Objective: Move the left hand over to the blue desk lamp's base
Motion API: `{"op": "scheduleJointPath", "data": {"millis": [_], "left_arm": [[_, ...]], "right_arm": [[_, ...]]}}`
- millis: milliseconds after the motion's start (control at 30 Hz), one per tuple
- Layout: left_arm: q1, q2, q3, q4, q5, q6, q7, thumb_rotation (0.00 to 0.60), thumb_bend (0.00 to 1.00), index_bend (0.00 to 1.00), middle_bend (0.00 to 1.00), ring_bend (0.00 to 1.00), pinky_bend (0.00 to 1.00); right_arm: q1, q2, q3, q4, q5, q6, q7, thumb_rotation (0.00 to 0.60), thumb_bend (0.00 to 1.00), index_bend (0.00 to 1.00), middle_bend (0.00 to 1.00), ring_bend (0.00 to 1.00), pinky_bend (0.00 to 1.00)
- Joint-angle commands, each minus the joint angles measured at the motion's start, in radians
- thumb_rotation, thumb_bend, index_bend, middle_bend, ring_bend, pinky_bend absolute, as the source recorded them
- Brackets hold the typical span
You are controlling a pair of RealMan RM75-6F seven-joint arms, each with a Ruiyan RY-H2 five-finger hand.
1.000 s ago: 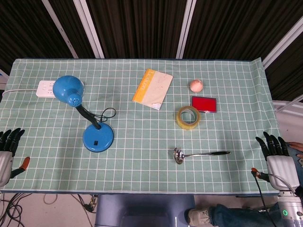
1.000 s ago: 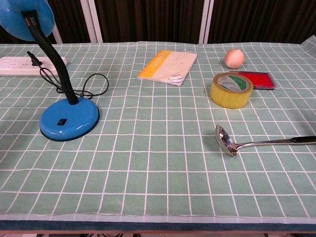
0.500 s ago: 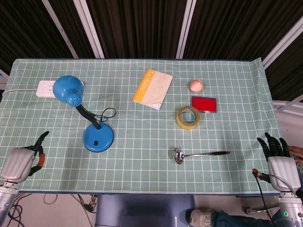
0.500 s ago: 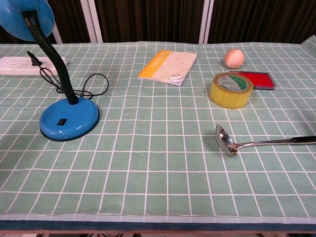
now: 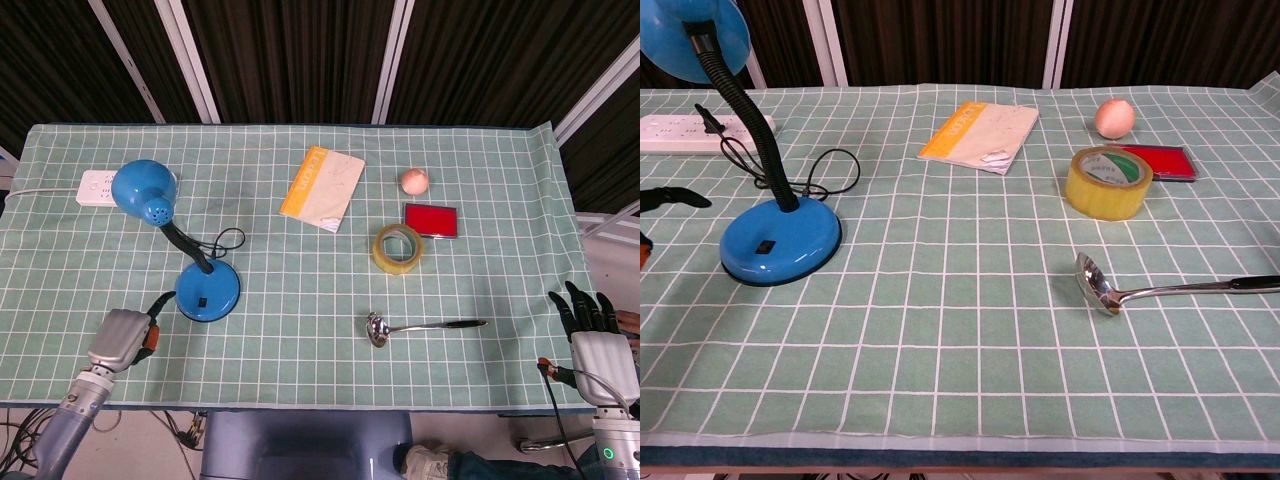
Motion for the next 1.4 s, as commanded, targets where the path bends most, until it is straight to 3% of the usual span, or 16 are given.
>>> {"op": "scheduleJointPath", "data": {"millis": [33, 1067, 1400], "left_arm": [[-0.02, -0.024, -0.009, -0.002, -0.03, -0.023, 0.032, 0.6, 0.71, 0.14, 0.74, 0.73, 0.82], [-0.072, -0.116, 0.017, 0.026, -0.098, -0.032, 0.147, 0.6, 0.71, 0.18, 0.74, 0.73, 0.82], [-0.081, -0.118, 0.028, 0.034, -0.126, -0.047, 0.162, 0.6, 0.71, 0.24, 0.75, 0.74, 0.82]], "right_arm": [[0.0, 0.001, 0.0, 0.001, 0.001, 0.0, 0.001, 0.6, 0.17, 0.13, 0.04, 0.11, 0.0], [-0.002, 0.0, 0.001, 0.016, 0.0, 0.0, 0.003, 0.6, 0.17, 0.13, 0.04, 0.11, 0.0], [-0.003, -0.001, 0.002, 0.017, 0.0, 0.001, 0.002, 0.6, 0.17, 0.13, 0.04, 0.11, 0.0]]}}
